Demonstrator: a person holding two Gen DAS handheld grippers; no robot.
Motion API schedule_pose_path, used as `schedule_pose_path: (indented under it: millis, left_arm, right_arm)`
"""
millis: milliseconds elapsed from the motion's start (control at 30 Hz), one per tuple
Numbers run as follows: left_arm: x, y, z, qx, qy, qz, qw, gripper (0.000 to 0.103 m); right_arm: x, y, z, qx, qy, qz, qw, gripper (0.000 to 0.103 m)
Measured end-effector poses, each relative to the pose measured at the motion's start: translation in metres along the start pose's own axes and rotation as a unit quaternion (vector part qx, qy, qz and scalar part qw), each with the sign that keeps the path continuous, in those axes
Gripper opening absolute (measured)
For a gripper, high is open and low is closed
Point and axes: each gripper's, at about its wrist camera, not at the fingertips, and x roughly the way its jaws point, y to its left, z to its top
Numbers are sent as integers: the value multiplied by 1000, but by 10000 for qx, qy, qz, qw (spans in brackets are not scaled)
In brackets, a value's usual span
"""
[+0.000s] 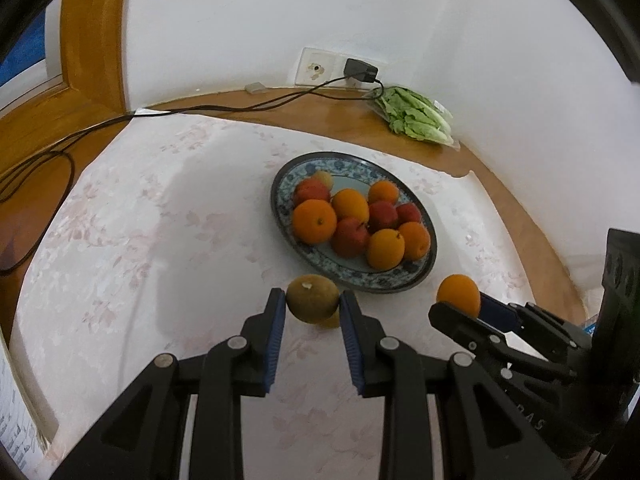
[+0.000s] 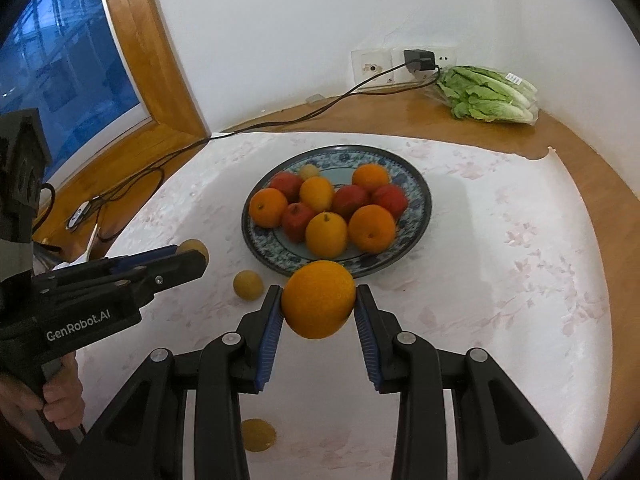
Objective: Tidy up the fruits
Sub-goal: 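Lift and carry the orange with the right tool while the left tool carries the brownish fruit over the plate, then lower the orange onto the plate and open the right tool while the left tool releases the brownish fruit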
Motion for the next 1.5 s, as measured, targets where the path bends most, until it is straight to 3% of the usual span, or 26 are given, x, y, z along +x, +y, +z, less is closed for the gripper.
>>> schedule_pose_path:
  millis: [767, 1500]
  left_arm:
    - [45, -25, 21, 263, 185, 18, 9995, 29]
    - [73, -26, 29, 294, 261, -10, 9992, 29]
  right_arm:
    - [24, -48, 33, 117, 8, -481, 9988, 37]
    - [56, -60, 57, 71, -57, -386, 9992, 37]
